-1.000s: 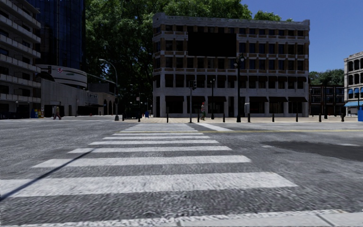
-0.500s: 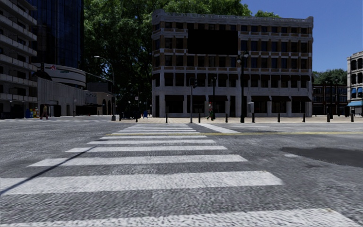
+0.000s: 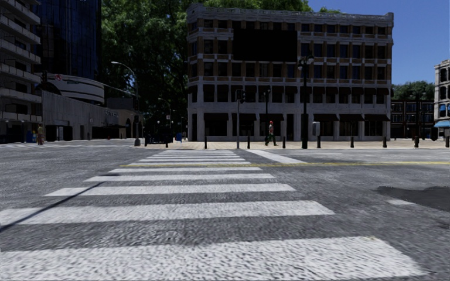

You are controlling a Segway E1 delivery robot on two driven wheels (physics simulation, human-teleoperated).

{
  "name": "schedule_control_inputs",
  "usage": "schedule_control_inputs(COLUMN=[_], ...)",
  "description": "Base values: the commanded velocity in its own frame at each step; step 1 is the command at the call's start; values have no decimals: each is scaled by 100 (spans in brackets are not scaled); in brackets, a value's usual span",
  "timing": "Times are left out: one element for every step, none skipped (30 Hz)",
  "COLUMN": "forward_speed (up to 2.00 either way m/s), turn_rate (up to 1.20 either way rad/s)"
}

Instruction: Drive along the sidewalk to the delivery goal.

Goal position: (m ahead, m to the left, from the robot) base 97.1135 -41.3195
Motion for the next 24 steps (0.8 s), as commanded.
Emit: schedule_control_inputs(forward_speed=[150,150,150,150,150,150,150,150,150,150,150,150,150,150,150,150,150,150,150,150,150,152,200,200], turn_rate=[0,0,0,0,0,0,0,0,0,0,0,0,0,0,0,0,0,0,0,0,0,0,0,0])
